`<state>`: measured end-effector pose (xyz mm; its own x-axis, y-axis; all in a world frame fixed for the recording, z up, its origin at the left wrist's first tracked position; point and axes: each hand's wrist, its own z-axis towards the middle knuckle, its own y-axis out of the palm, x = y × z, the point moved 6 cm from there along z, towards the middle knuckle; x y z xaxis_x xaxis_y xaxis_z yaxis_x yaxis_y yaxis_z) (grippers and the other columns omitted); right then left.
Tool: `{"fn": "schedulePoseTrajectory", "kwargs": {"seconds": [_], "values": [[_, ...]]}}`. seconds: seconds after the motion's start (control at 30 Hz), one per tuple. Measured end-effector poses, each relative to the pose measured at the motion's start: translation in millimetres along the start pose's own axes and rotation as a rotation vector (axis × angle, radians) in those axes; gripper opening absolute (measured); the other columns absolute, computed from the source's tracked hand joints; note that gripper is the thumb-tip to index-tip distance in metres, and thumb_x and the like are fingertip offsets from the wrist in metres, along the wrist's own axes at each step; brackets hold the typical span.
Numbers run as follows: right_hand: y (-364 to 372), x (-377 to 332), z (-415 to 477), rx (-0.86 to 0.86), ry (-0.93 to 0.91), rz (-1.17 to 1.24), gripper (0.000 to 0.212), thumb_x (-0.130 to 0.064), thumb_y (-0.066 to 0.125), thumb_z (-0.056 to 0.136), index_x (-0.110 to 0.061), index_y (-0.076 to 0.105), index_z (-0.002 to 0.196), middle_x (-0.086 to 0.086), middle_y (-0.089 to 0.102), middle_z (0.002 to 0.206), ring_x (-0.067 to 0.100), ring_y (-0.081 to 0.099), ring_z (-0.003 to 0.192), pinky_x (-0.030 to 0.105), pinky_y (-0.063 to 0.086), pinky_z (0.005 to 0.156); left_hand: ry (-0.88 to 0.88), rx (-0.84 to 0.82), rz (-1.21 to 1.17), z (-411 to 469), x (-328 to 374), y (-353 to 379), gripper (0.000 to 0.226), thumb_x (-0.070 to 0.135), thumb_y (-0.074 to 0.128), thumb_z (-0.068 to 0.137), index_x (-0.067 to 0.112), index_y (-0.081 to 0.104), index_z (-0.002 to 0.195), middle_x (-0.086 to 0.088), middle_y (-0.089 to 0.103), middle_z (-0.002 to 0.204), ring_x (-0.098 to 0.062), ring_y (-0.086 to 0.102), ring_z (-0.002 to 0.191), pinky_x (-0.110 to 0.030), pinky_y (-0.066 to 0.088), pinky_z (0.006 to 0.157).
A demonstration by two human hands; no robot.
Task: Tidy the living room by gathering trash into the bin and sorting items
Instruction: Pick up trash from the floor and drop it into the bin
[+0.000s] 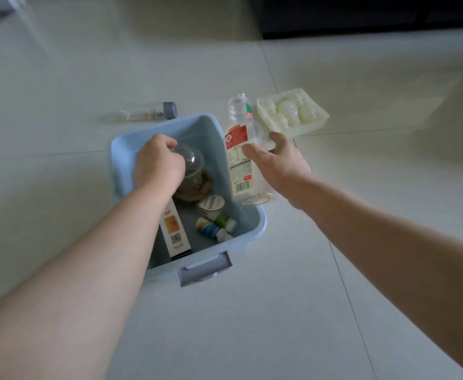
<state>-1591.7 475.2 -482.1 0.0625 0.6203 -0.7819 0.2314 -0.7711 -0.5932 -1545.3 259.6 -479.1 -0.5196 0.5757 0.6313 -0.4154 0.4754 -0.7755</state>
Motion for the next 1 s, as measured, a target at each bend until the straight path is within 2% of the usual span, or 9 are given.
{"fn": "schedulePoseTrajectory", "kwargs": {"seconds": [0.07,0.13,0.23,0.37,0.47,0.67,0.77,0.87,1.0], "values": [[16.6,-8.9,-3.1,-0.064,-0.031,-0.029,0.077,-0.054,0.055,0.086,-0.021,0.023,0.148,0.003,0.057,0.133,0.025,0.062,0.109,0.042,0.053,0.088,-0.047,0.025,-0.041,2.1,-8.6,-5.4,0.039,0.004,0.044,0.091,0.018,0.058,0.125,-0.003,0.059,0.129,-0.025,0.056,0.116,-0.036,0.048,0.097],[34.1,-15.3,-5.9,-0.126,-0.077,-0.082,0.072,-0.051,0.055,0.088,-0.021,0.025,0.145,0.001,0.061,0.122,0.021,0.064,0.095,0.038,0.056,0.075,-0.055,0.036,-0.055,2.3,-12.6,-8.5,0.04,0.004,0.044,0.09,0.017,0.058,0.126,-0.002,0.059,0.13,-0.024,0.055,0.117,-0.036,0.048,0.097],[55.7,-18.8,-12.1,-0.174,-0.134,-0.263,0.063,-0.045,0.055,0.09,-0.018,0.027,0.139,-0.001,0.055,0.1,0.014,0.056,0.074,0.026,0.044,0.053,-0.054,0.037,-0.062,1.3,-15.5,-9.9,0.039,0.004,0.045,0.092,0.018,0.057,0.127,-0.001,0.058,0.13,-0.023,0.056,0.116,-0.035,0.049,0.094],[73.2,-14.6,-12.3,-0.176,-0.12,-0.446,0.054,-0.047,0.056,0.087,-0.014,0.034,0.125,0.005,0.054,0.099,0.022,0.056,0.085,0.036,0.052,0.072,-0.06,0.025,-0.092,2.5,-20.2,-11.9,0.04,0.003,0.045,0.09,0.02,0.057,0.124,0.001,0.058,0.13,-0.022,0.056,0.114,-0.036,0.049,0.095],[77.1,-16.9,-13.8,-0.162,-0.168,-0.622,0.054,-0.05,0.055,0.086,-0.011,0.039,0.119,0.008,0.051,0.097,0.024,0.049,0.082,0.033,0.041,0.067,-0.05,0.016,-0.11,1.3,-20.5,-11.3,0.039,0.004,0.046,0.089,0.021,0.058,0.123,0.002,0.059,0.128,-0.021,0.057,0.112,-0.037,0.05,0.093],[89.1,-20.9,-22.3,-0.18,-0.359,-0.965,0.053,-0.054,0.051,0.091,-0.012,0.048,0.124,0.007,0.058,0.113,0.024,0.061,0.098,0.03,0.039,0.067,-0.031,0.002,-0.117,3.3,-20.4,-10.2,0.04,0.003,0.048,0.089,0.021,0.058,0.122,0.005,0.059,0.126,-0.019,0.059,0.105,-0.037,0.053,0.089],[91.7,-19.6,-25.2,-0.216,-0.405,-1.025,0.042,-0.046,0.053,0.094,-0.012,0.057,0.118,0.006,0.06,0.109,0.024,0.062,0.096,0.031,0.041,0.067,-0.025,0.014,-0.091,4.3,-23.6,-11.4,0.039,0.003,0.048,0.09,0.021,0.057,0.124,0.005,0.059,0.125,-0.015,0.058,0.086,-0.036,0.054,0.085],[85.9,-24.1,-25.4,-0.127,-0.506,-1.048,0.023,-0.02,0.056,0.093,-0.012,0.061,0.115,0.006,0.06,0.106,0.024,0.056,0.098,0.032,0.045,0.069,-0.047,0.031,-0.017,6.6,-33.0,-13.6,0.041,0.005,0.047,0.089,0.021,0.056,0.126,0.003,0.058,0.129,-0.021,0.058,0.108,-0.036,0.05,0.091],[79.5,-18.4,-21.6,-0.095,-0.576,-1.018,0.03,-0.013,0.056,0.087,-0.016,0.062,0.116,0.007,0.048,0.124,0.027,0.039,0.118,0.039,0.04,0.094,-0.053,0.05,0.145,8.9,-47.0,-15.1,0.041,0.008,0.047,0.088,0.018,0.053,0.128,-0.004,0.056,0.13,-0.027,0.046,0.123,-0.038,0.043,0.092]]}}
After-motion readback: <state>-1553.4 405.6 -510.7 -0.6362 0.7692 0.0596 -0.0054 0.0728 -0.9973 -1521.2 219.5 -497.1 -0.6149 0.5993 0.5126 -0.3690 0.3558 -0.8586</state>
